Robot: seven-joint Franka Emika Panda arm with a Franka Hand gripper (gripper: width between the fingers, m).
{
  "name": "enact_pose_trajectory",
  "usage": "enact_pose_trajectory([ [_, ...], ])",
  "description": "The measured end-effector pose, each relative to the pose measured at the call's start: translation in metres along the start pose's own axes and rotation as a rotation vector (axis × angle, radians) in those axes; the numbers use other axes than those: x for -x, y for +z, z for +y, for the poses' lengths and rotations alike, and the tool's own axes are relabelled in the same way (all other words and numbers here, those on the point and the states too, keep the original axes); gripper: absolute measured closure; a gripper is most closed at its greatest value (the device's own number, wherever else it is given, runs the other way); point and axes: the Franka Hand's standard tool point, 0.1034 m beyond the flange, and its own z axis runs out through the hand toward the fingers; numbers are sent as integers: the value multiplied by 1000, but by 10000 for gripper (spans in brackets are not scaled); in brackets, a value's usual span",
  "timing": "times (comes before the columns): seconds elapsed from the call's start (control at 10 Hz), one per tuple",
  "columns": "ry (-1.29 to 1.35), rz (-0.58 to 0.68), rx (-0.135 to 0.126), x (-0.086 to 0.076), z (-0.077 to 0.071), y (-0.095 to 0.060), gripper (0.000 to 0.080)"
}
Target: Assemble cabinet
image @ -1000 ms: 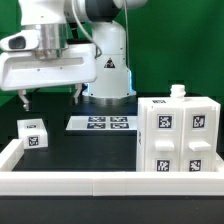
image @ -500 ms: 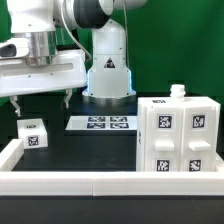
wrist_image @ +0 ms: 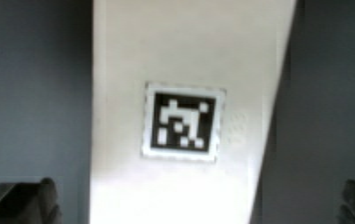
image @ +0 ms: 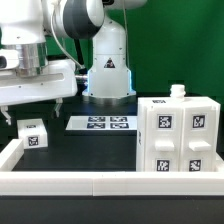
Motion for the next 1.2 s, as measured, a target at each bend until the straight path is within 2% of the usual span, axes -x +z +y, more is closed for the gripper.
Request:
enact_pose_trajectory([
  [0.4,5,-19,-1,16,1,26,2],
  [0.7,7,-22,0,20,-2,29,2],
  [0.8,4,-21,1,19,-3,29,130],
  [0.9,4,-21,1,19,-3,29,130],
  [1.0,3,-21,1,19,-3,29,242],
  [1.2,4,-21,1,19,-3,29,242],
])
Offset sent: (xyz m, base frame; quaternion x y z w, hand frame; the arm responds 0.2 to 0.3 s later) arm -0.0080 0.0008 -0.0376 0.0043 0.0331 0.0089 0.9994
